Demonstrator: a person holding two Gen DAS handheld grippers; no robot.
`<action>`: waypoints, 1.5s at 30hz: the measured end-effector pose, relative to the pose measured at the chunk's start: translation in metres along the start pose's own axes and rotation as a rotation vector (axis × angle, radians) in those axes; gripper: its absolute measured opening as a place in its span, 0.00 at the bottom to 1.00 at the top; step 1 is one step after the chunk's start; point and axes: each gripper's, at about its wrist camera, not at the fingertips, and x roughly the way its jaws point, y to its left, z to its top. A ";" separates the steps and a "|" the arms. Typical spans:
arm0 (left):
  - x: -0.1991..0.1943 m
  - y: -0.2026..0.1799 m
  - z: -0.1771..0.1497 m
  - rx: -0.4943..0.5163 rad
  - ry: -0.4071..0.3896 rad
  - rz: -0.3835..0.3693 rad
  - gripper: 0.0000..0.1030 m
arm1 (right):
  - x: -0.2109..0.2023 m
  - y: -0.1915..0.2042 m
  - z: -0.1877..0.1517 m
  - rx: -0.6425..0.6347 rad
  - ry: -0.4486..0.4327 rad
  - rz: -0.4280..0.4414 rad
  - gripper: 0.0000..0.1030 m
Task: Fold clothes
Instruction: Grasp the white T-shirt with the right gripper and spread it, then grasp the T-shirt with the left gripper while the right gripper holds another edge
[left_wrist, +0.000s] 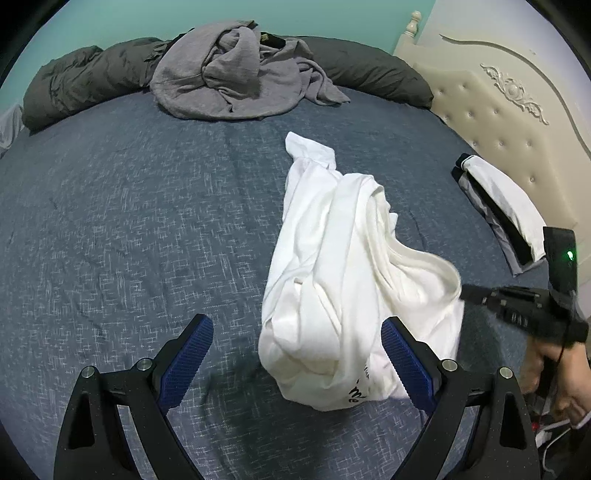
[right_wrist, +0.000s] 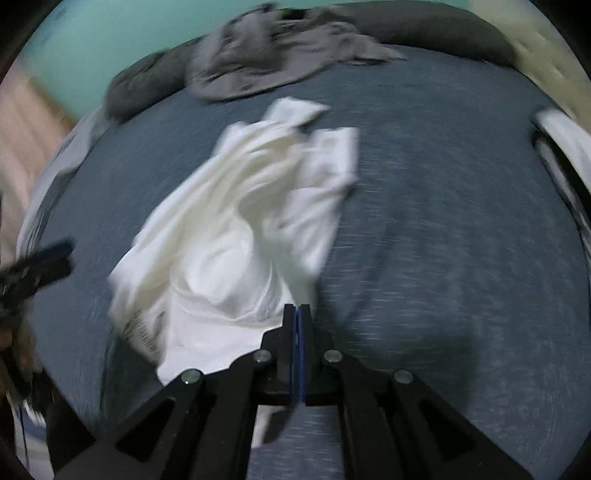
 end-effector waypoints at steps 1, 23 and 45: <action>0.001 -0.002 0.001 0.003 -0.001 -0.004 0.92 | -0.002 -0.010 0.000 0.034 -0.008 -0.001 0.01; 0.110 -0.032 0.069 0.097 0.138 0.057 0.84 | 0.033 -0.024 -0.017 0.177 0.102 0.170 0.53; -0.005 0.006 0.041 0.111 0.043 0.024 0.04 | -0.063 0.005 0.016 -0.004 -0.185 0.215 0.05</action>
